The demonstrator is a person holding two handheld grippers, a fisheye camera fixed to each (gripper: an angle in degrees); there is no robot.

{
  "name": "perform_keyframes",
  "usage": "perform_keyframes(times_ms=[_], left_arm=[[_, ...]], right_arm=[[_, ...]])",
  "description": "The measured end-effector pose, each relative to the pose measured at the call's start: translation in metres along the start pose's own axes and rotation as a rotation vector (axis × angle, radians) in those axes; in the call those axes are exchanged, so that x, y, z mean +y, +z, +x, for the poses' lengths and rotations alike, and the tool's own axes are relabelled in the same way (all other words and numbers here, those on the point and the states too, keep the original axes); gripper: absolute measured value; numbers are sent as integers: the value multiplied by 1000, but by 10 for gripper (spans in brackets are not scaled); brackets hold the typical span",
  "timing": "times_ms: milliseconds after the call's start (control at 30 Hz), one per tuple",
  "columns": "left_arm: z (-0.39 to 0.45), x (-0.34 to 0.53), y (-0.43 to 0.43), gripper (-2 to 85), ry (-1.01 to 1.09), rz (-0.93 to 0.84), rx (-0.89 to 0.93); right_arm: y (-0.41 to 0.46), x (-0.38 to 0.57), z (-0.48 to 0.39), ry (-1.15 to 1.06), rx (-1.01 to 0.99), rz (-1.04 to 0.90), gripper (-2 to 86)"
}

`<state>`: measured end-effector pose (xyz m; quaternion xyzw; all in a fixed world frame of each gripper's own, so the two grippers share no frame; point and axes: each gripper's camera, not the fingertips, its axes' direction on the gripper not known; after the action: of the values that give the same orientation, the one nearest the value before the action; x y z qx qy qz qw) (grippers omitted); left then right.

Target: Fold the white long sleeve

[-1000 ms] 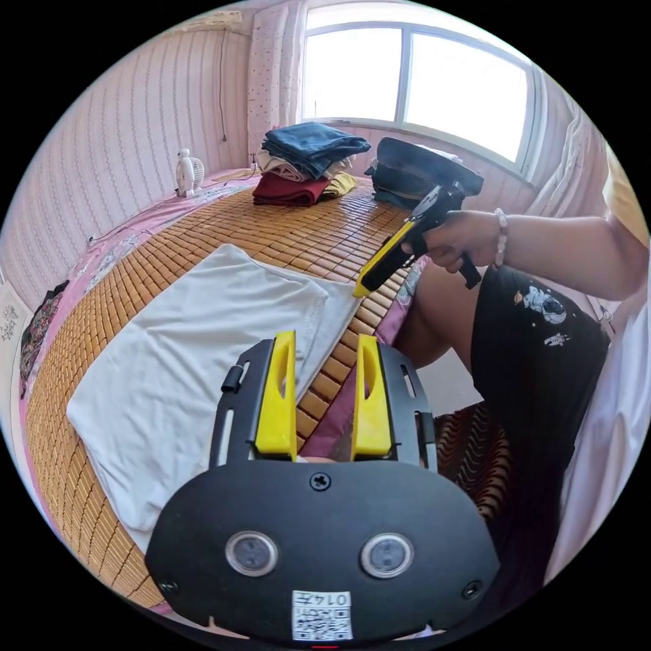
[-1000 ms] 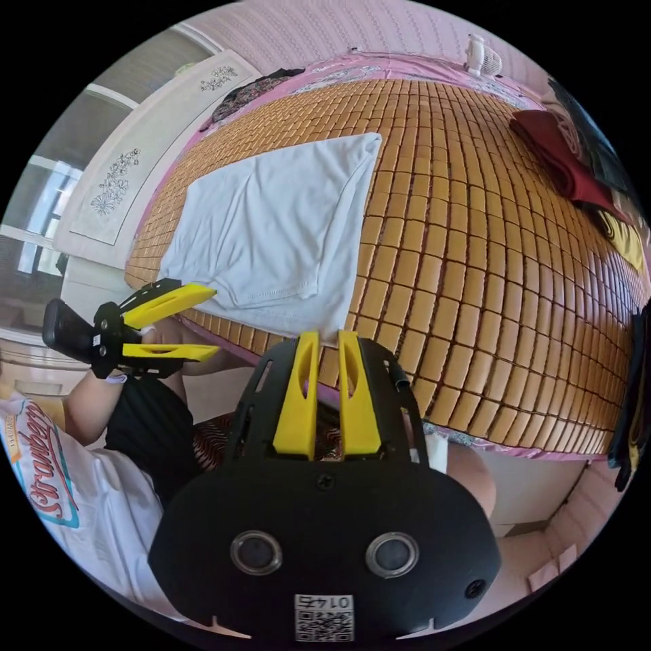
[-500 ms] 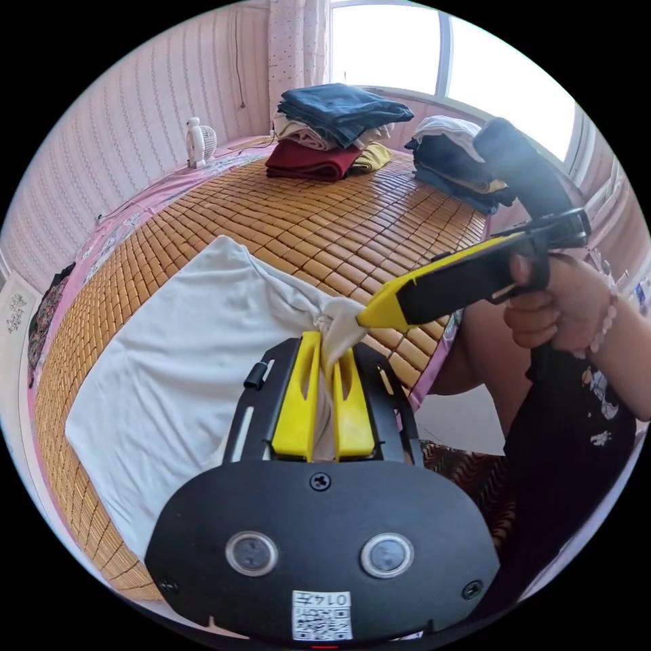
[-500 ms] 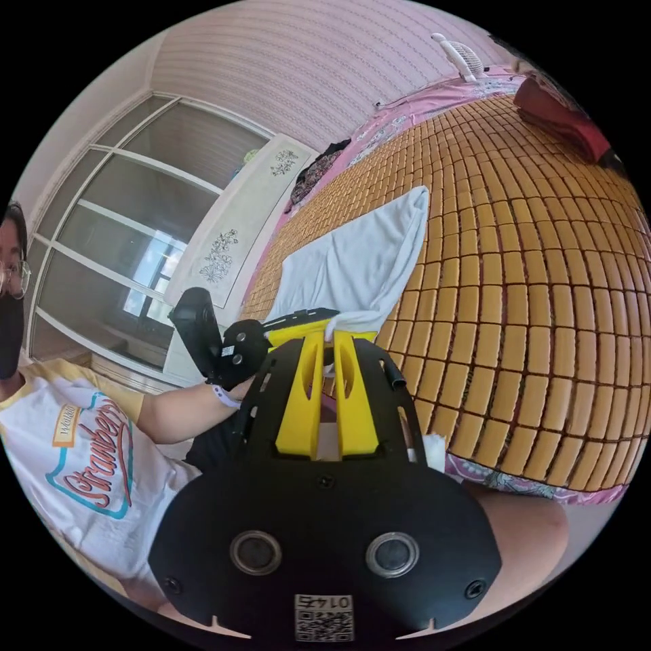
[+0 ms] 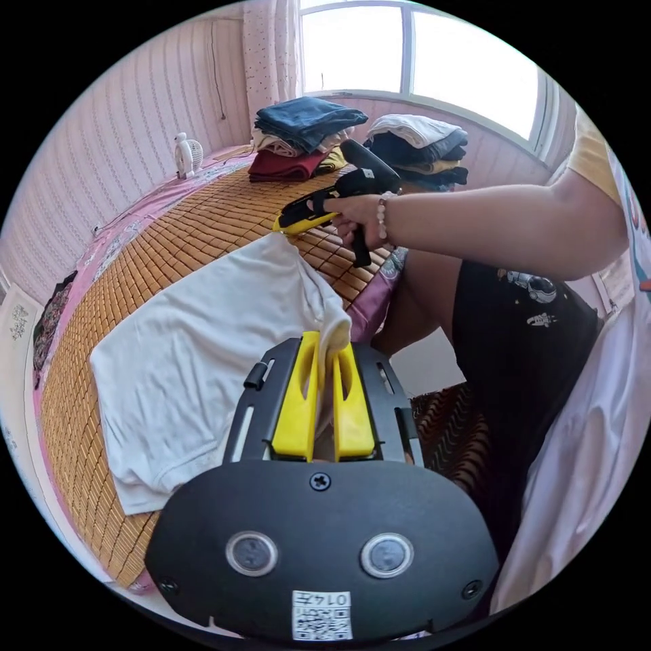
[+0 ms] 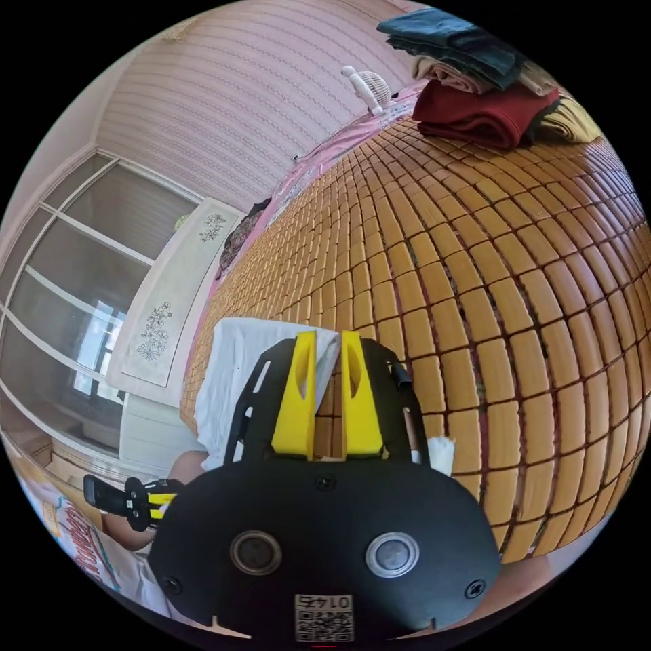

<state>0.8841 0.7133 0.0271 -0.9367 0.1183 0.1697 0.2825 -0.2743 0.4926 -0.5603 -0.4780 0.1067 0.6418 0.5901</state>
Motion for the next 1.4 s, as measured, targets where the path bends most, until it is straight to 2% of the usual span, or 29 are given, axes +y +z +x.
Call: perform_keyframes(times_ms=[133,300,467,600,700,800,900,967,1067,1267,1400], left_arm=[[-18,25,-5,6,-54,16,2],[-26,40,-21,5,-28,109,23],[-32,56,-39,4,-87,302,119],[-58,79,-53,4,-202,400,146],[-97,108,-66,10,-319,446,161],[-140,142,-74,32,-436,420,91],[-184,179,-70,86,-623,360,-25],[-216,206,-58,120,-718,248,-153],[-248,237,-55,126,-808,202,-155],[-269,252,-49,138,-730,173,-102],[-279,245,-31,126,-636,48,-112]], right_arm=[[2,-2,5,-26,-36,-62,13],[-55,-3,11,-23,-77,67,6],[-136,-8,-17,-106,46,180,5],[-158,-33,-59,-194,85,188,7],[-129,-71,-109,-287,65,101,11],[-67,-109,-160,-366,64,-1,22],[8,-137,-192,-402,69,-80,49],[59,-148,-200,-394,134,-175,69],[87,-148,-214,-492,212,-199,106],[129,-157,-231,-629,337,-334,139],[156,-166,-241,-673,369,-420,106]])
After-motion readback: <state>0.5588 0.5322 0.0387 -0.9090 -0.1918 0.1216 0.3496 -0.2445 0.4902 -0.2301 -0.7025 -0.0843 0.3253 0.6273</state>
